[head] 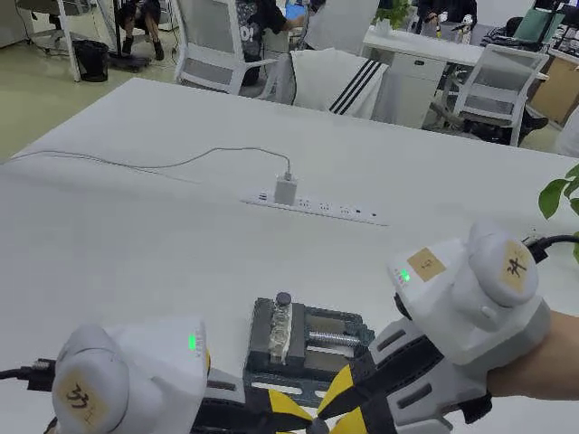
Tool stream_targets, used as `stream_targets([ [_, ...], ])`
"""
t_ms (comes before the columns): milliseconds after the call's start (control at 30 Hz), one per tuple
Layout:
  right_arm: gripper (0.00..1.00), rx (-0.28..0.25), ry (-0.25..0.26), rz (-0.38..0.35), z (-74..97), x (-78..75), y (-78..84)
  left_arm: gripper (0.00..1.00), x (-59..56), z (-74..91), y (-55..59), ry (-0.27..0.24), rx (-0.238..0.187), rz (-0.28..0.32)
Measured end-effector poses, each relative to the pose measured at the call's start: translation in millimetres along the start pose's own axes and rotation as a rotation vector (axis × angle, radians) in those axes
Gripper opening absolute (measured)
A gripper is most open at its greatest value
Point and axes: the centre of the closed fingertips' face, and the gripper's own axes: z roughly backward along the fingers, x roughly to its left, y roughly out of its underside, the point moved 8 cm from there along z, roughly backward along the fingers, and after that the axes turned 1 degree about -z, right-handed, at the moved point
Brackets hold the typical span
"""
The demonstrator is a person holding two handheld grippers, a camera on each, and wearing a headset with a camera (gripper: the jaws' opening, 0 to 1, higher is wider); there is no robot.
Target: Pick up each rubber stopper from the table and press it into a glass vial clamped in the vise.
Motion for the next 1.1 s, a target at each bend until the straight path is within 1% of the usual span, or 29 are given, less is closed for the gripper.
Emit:
stream_targets([
  [100, 0.06, 0.002, 0.002, -0.003, -0.4, -0.4, 0.1, 0.05, 0.4, -0.7, -0.1, -0.004, 0.006, -0.006],
  [233, 0.06, 0.001, 0.001, -0.008, -1.0, -0.7, -0.2, 0.06, 0.3, -1.3, 0.7, -0.011, 0.002, -0.001],
  [300, 0.06, 0.006, 0.005, -0.006, -1.3, -1.4, 0.1, 0.13, 0.4, -1.6, 1.8, -0.022, 0.002, 0.01],
  [400, 0.06, 0.015, 0.013, -0.008, -2.1, -3.3, 1.2, 0.19, 1.2, -1.5, 4.2, -0.033, 0.006, 0.014],
  [433, 0.06, 0.021, 0.019, -0.007, -2.2, -4.4, 2.1, 0.21, 1.6, -0.4, 5.5, -0.045, 0.009, 0.019],
  [667, 0.06, 0.034, 0.013, -0.016, -3.3, -4.8, 5.2, 0.51, 7.3, 5.1, 16.1, -0.126, 0.028, 0.039],
  [733, 0.06, 0.038, 0.013, -0.015, -3.9, -4.8, 5.7, 0.58, 10.3, 7.4, 19.5, -0.158, 0.035, 0.049],
  [767, 0.06, 0.036, 0.013, -0.015, -4.2, -4.8, 5.6, 0.63, 11.8, 9.0, 22.1, -0.176, 0.044, 0.059],
  [833, 0.06, 0.037, 0.012, -0.015, -4.4, -4.6, 5.3, 0.71, 13.8, 11.1, 24.0, -0.198, 0.047, 0.06],
  [900, 0.06, 0.038, 0.012, -0.013, -4.5, -4.8, 5.0, 0.78, 16.0, 13.9, 26.3, -0.224, 0.059, 0.076],
  [933, 0.06, 0.04, 0.012, -0.013, -4.6, -5.0, 5.3, 0.83, 18.1, 15.9, 28.1, -0.249, 0.07, 0.081],
  [967, 0.06, 0.042, 0.012, -0.012, -4.6, -5.2, 5.5, 0.89, 19.7, 17.3, 29.4, -0.265, 0.078, 0.085],
  [1033, 0.06, 0.044, 0.011, -0.014, -4.7, -5.6, 6.0, 0.99, 23.7, 20.9, 32.4, -0.305, 0.098, 0.097],
  [1067, 0.06, 0.044, 0.011, -0.013, -4.8, -5.8, 6.1, 0.99, 24.9, 23.0, 33.6, -0.316, 0.107, 0.094],
  [1100, 0.06, 0.045, 0.011, -0.012, -4.7, -6.1, 6.3, 0.99, 27.0, 25.0, 33.8, -0.333, 0.105, 0.084],
])
